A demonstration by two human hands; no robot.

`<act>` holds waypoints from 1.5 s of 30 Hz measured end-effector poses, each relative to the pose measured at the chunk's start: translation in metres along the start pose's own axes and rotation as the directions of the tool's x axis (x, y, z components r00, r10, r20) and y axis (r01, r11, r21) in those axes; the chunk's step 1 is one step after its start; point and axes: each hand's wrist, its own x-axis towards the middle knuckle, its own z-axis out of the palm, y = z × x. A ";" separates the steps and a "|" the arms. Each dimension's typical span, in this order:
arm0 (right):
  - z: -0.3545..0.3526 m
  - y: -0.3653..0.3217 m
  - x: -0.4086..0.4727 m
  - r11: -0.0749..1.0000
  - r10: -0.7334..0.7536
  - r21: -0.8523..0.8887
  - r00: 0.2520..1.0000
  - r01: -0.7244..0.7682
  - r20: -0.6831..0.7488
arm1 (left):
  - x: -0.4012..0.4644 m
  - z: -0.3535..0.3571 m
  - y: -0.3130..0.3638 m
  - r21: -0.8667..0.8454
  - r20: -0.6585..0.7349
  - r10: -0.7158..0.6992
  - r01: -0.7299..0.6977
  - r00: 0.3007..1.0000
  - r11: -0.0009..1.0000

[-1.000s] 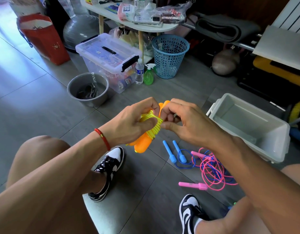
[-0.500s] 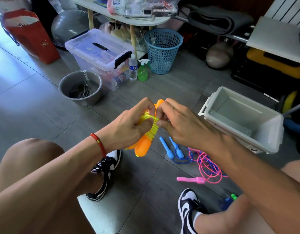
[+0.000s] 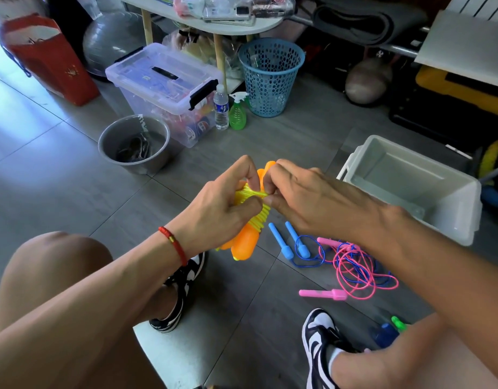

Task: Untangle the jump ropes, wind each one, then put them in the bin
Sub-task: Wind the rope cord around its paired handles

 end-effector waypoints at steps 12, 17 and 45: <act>0.007 0.013 -0.004 0.975 -0.119 -0.189 0.993 0.118 0.008 | -0.002 0.019 -0.001 0.036 0.044 0.030 -0.032 0.999 0.999; 0.019 0.016 -0.008 0.993 -0.055 -0.112 0.996 0.047 -0.074 | -0.002 0.025 0.002 0.072 0.017 -0.009 0.007 1.000 0.997; 0.012 -0.017 -0.024 0.903 0.427 0.171 0.867 -0.394 -0.257 | 0.008 0.046 0.016 0.232 -0.219 0.061 -0.009 0.974 0.973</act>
